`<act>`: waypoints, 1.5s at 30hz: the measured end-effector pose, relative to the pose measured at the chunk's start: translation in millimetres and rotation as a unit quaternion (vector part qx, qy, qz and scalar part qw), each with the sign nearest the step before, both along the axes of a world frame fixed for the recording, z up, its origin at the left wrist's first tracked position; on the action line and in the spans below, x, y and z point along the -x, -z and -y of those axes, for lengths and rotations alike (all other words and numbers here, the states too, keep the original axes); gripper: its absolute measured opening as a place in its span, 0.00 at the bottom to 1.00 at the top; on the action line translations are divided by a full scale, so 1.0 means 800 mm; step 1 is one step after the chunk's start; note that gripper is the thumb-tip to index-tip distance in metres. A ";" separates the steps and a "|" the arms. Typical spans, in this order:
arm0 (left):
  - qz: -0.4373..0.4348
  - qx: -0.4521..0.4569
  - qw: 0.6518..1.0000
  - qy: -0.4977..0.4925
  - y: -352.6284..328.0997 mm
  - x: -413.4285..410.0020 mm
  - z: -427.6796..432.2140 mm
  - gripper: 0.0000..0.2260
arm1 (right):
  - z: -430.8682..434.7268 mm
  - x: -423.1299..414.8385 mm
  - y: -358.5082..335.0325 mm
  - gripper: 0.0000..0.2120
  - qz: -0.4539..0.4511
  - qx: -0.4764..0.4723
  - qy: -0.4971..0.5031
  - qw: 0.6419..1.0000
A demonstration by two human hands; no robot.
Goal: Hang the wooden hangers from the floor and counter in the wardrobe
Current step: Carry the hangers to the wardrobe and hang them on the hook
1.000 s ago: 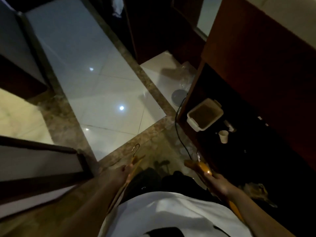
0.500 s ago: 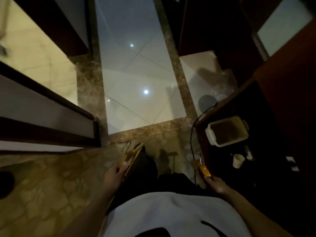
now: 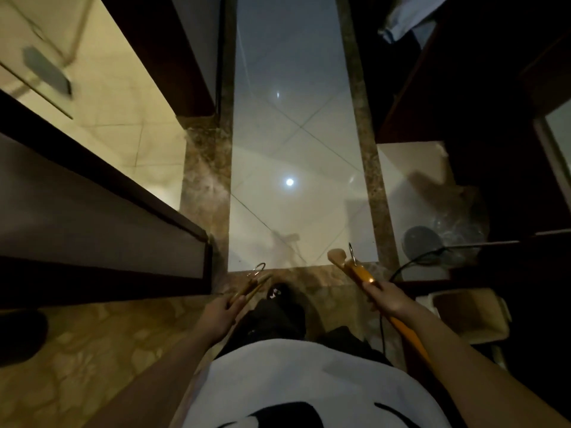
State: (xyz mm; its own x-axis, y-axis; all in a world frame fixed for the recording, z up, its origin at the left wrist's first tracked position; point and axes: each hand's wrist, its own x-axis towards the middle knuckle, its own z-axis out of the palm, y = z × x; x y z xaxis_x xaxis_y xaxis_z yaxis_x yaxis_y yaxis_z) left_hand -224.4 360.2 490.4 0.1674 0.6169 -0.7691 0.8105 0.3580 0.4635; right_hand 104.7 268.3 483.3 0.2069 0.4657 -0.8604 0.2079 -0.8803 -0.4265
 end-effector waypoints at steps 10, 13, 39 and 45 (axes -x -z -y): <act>0.029 0.005 0.999 -0.028 0.001 -0.004 -0.162 0.11 | -0.165 -0.009 -0.014 0.13 0.020 -0.035 -0.021 0.999; 0.024 0.009 0.999 -0.046 0.005 -0.028 -0.198 0.12 | -0.185 -0.033 -0.004 0.14 0.014 0.002 -0.007 1.000; 0.021 -0.037 0.998 -0.035 -0.025 -0.288 -0.560 0.08 | -0.522 -0.289 0.001 0.16 -0.017 0.051 0.042 0.998; -0.037 -0.011 0.997 -0.066 0.000 -0.264 -0.656 0.10 | -0.676 -0.302 0.002 0.21 -0.016 0.013 -0.026 0.999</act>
